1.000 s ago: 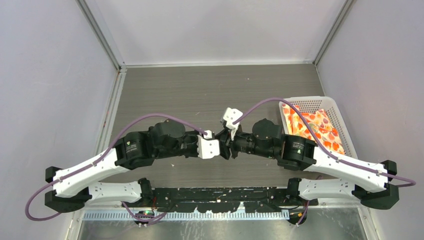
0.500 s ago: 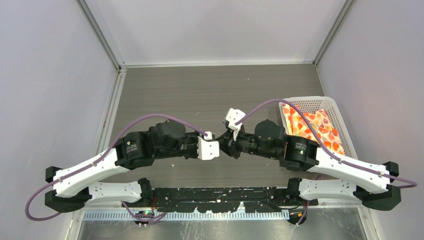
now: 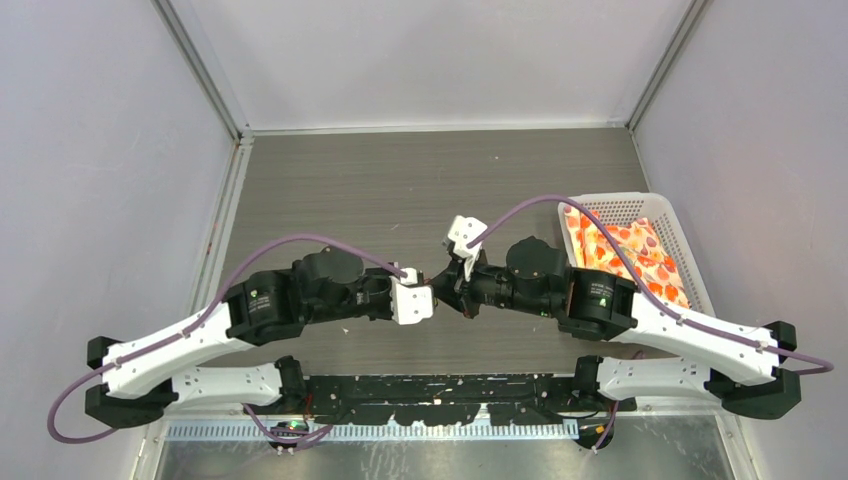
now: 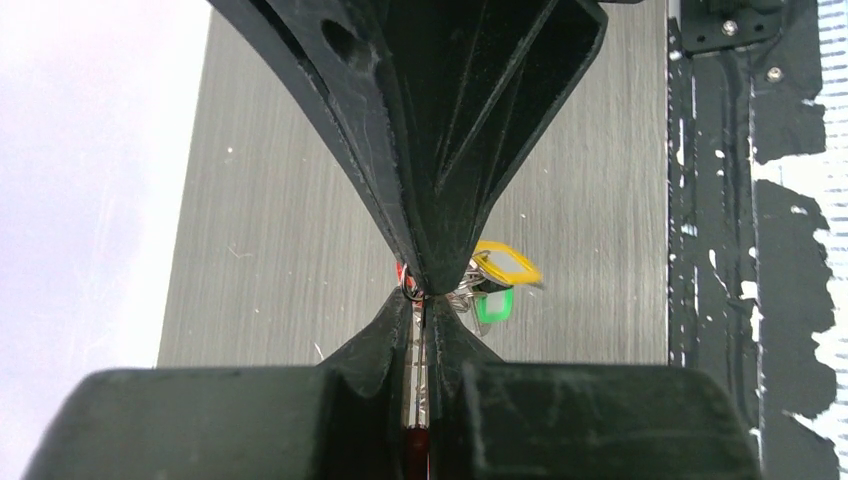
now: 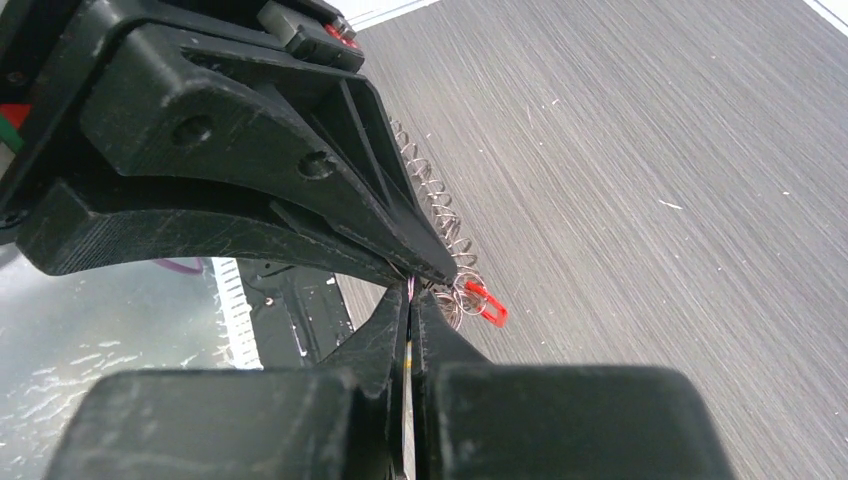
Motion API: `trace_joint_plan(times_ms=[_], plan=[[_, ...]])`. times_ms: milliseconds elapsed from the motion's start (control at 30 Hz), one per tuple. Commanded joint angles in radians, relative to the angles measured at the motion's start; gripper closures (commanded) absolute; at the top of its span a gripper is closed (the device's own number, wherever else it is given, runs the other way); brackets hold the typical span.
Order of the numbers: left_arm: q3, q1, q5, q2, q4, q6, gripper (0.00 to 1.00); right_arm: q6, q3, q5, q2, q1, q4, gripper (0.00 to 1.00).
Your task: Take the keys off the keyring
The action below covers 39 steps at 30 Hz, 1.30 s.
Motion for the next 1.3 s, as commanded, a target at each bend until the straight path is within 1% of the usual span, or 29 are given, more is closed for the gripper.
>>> trace_joint_plan(times_ms=[0, 67, 233, 400, 500, 533, 567, 633, 667, 800, 1000, 1167, 1267], plan=[[-0.076, -0.001, -0.048, -0.068, 0.167, 0.005, 1.00, 0.057, 0.055, 0.032, -0.009, -0.002, 0.066, 0.99], [-0.124, -0.001, -0.044, -0.099, 0.242, 0.016, 1.00, 0.084, 0.043, 0.060, -0.021, -0.001, 0.103, 0.99], [-0.221, -0.001, -0.066, -0.174, 0.413, 0.040, 1.00, 0.167, -0.032, 0.101, -0.051, -0.001, 0.279, 0.99], [-0.277, -0.001, -0.098, -0.205, 0.522, 0.071, 1.00, 0.254, -0.140, 0.145, -0.086, -0.001, 0.506, 0.99], [-0.310, -0.001, -0.115, -0.221, 0.592, 0.088, 1.00, 0.274, -0.166, 0.141, -0.089, -0.002, 0.575, 0.99], [-0.314, -0.001, -0.117, -0.227, 0.603, 0.093, 1.00, 0.273, -0.155, 0.128, -0.083, -0.001, 0.569, 0.98], [-0.320, -0.001, -0.116, -0.230, 0.619, 0.098, 1.00, 0.270, -0.141, 0.113, -0.067, -0.001, 0.555, 0.95], [-0.317, -0.001, -0.114, -0.229, 0.622, 0.107, 1.00, 0.265, -0.117, 0.095, -0.052, -0.002, 0.532, 0.81], [-0.315, -0.001, -0.109, -0.229, 0.621, 0.111, 1.00, 0.261, -0.109, 0.092, -0.049, -0.001, 0.522, 0.77], [-0.310, -0.001, -0.098, -0.237, 0.606, 0.124, 1.00, 0.242, -0.065, 0.100, -0.045, -0.001, 0.447, 0.68], [-0.285, -0.001, -0.085, -0.245, 0.561, 0.137, 1.00, 0.204, 0.011, 0.125, -0.041, -0.002, 0.284, 0.67], [-0.230, -0.001, -0.085, -0.216, 0.471, 0.139, 1.00, 0.133, 0.118, 0.058, -0.005, 0.001, 0.097, 0.67], [-0.216, -0.001, -0.088, -0.208, 0.448, 0.134, 1.00, 0.072, 0.146, 0.080, 0.024, 0.041, 0.030, 0.68]])
